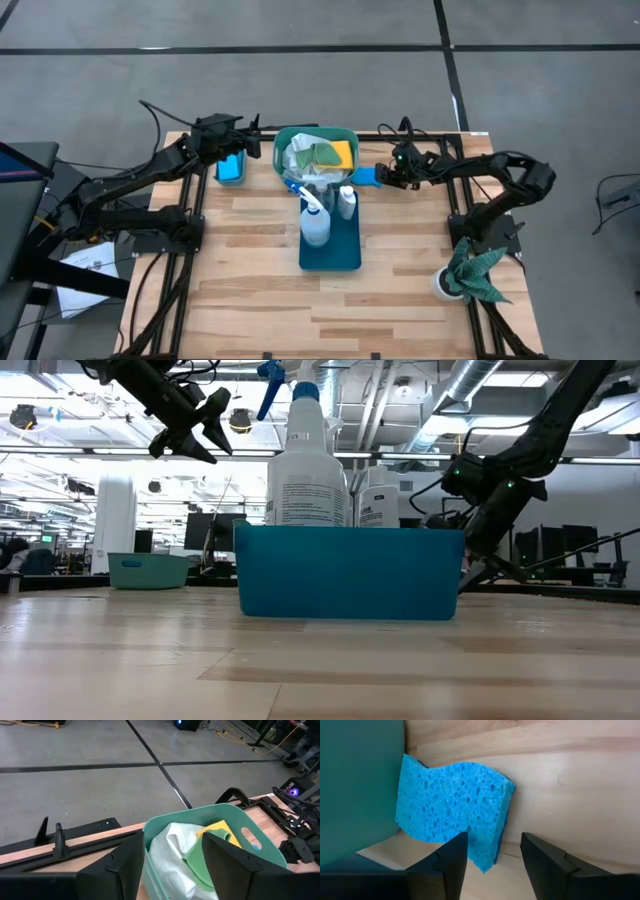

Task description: Pick & Place Kitchen Items

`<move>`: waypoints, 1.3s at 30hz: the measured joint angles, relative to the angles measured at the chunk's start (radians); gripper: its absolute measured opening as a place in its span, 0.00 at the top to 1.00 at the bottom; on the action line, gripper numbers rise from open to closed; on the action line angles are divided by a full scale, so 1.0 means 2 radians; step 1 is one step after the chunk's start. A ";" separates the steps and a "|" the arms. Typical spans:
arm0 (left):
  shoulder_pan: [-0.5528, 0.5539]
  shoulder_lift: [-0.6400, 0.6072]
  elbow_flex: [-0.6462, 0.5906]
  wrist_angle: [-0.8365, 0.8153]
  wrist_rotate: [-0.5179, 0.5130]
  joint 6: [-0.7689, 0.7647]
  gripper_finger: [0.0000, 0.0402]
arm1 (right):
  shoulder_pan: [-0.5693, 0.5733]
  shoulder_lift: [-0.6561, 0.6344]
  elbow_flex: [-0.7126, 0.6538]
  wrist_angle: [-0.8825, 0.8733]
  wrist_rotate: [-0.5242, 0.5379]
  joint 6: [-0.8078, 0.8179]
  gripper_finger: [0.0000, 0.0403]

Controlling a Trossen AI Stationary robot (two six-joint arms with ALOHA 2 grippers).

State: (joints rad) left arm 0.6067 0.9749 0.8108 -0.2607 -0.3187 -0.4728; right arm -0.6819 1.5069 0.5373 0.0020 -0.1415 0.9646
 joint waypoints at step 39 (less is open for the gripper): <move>-0.003 0.000 0.000 0.000 -0.002 0.000 0.52 | 0.024 -0.121 -0.002 -0.073 0.049 -0.090 1.00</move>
State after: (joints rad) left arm 0.6010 0.9749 0.8108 -0.2615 -0.3225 -0.4727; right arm -0.6342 1.2654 0.5343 -0.1430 -0.0433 0.7852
